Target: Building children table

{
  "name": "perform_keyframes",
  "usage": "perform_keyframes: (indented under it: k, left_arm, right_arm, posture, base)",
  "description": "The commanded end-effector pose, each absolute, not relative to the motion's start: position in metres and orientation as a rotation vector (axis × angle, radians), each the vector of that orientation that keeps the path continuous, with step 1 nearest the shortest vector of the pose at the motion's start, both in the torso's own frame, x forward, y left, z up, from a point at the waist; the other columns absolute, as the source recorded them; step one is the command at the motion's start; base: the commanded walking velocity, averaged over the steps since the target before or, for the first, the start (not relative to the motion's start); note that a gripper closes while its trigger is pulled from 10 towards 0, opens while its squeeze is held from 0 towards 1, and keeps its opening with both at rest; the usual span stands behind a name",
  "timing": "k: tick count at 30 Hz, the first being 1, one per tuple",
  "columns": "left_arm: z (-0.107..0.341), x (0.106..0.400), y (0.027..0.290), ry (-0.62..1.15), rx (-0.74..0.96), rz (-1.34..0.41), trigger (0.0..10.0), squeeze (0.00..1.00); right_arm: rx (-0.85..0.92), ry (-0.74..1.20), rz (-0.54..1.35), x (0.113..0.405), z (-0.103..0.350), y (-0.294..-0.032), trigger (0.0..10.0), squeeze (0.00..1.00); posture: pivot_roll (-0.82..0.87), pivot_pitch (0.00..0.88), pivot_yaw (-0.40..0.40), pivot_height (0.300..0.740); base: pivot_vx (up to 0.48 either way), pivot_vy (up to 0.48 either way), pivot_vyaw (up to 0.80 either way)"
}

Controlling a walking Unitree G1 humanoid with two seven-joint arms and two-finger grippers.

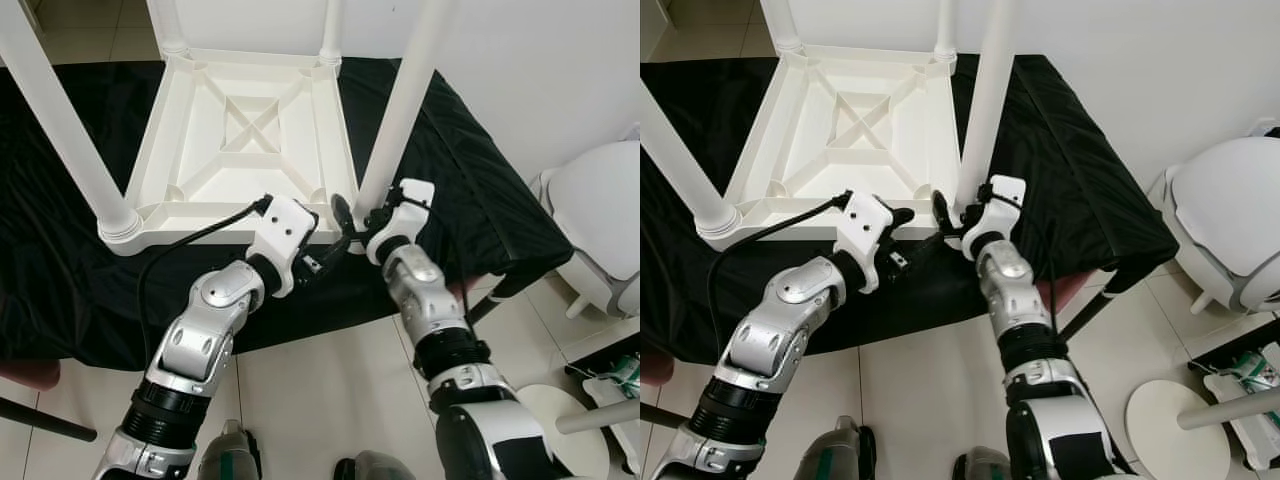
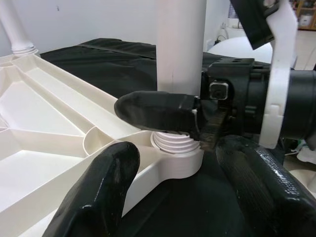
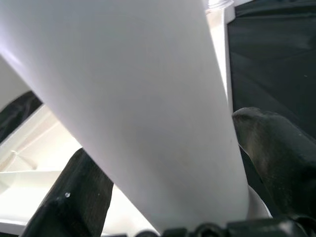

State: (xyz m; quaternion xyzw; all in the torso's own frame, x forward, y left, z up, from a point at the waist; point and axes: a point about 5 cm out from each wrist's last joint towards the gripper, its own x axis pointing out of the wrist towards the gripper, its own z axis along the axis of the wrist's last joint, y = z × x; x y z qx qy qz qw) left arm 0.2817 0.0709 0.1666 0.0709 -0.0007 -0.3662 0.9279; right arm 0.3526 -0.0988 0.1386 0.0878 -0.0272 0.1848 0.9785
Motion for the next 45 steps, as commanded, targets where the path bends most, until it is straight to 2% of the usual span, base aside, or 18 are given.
perform_keyframes:
  k: [1,3,4,5,6,8,16,24,25,26,28,29,45]
  left_arm:
    - [0.166,0.284,0.069,-0.003,0.146,-0.752,10.0,0.0]
    - [0.166,0.284,0.069,-0.003,0.146,-0.752,10.0,0.0]
    - [0.166,0.284,0.069,-0.004,0.146,-0.752,10.0,0.0]
    - [0.166,0.284,0.069,-0.004,0.146,-0.752,10.0,0.0]
    - [0.167,0.285,0.068,-0.007,0.147,-0.754,10.0,0.0]
    - [0.167,0.286,0.068,-0.008,0.148,-0.752,10.0,0.0]
    - [0.17,0.288,0.071,-0.017,0.149,-0.733,10.0,0.0]
    - [0.17,0.287,0.074,-0.017,0.146,-0.717,10.0,0.0]
    - [0.17,0.287,0.074,-0.017,0.145,-0.715,10.0,0.0]
    - [0.17,0.287,0.074,-0.016,0.145,-0.714,10.0,0.0]
    - [0.17,0.287,0.074,-0.016,0.145,-0.714,10.0,0.0]
    - [0.17,0.286,0.074,-0.015,0.144,-0.714,10.0,0.0]
    - [0.168,0.283,0.073,-0.001,0.154,-0.748,10.0,0.0]
  right_arm:
    - [0.177,-0.06,0.42,0.355,0.145,-0.103,10.0,0.0]
    - [0.177,-0.06,0.42,0.355,0.145,-0.103,10.0,0.0]
    - [0.121,-0.066,0.517,0.357,0.149,-0.109,10.0,0.0]
    - [0.121,-0.066,0.517,0.357,0.149,-0.109,10.0,0.0]
    - [-0.015,-0.057,0.667,0.362,0.155,-0.122,10.0,0.0]
    - [-0.057,-0.038,0.711,0.364,0.156,-0.128,10.0,0.0]
    - [-0.189,0.049,0.804,0.369,0.152,-0.143,10.0,0.0]
    - [-0.21,0.135,0.86,0.368,0.14,-0.152,10.0,0.0]
    - [-0.211,0.14,0.858,0.367,0.139,-0.153,8.9,0.0]
    - [-0.21,0.138,0.85,0.368,0.138,-0.152,1.5,0.0]
    - [-0.21,0.138,0.85,0.368,0.138,-0.152,1.5,0.0]
    - [-0.203,0.127,0.836,0.369,0.138,-0.152,0.0,0.0]
    - [-0.154,0.076,0.731,0.372,0.137,-0.155,0.0,0.0]
  posture:
    - [-0.01,0.0,-0.049,0.74]
    - [-0.01,0.0,-0.049,0.74]
    - [-0.01,0.0,-0.047,0.74]
    - [-0.01,0.0,-0.047,0.74]
    - [-0.01,0.0,-0.048,0.74]
    - [0.0,0.0,-0.048,0.74]
    - [0.01,0.0,-0.057,0.74]
    - [0.02,0.0,-0.063,0.74]
    - [0.02,0.0,-0.061,0.74]
    - [0.02,0.0,-0.062,0.74]
    - [0.02,0.0,-0.062,0.74]
    - [0.03,0.0,-0.061,0.74]
    - [0.02,0.0,-0.058,0.74]
  base:
    - [0.0,0.0,0.0]
    - [0.0,0.0,0.0]
    - [0.0,0.0,0.0]
    - [0.0,0.0,0.0]
    - [0.0,0.0,0.0]
    - [0.0,0.0,0.0]
    - [0.0,0.0,0.0]
    - [0.0,0.0,0.0]
    - [0.0,0.0,0.0]
    - [0.0,0.0,0.0]
    - [0.0,0.0,0.0]
    - [0.0,0.0,0.0]
    - [0.0,0.0,0.0]
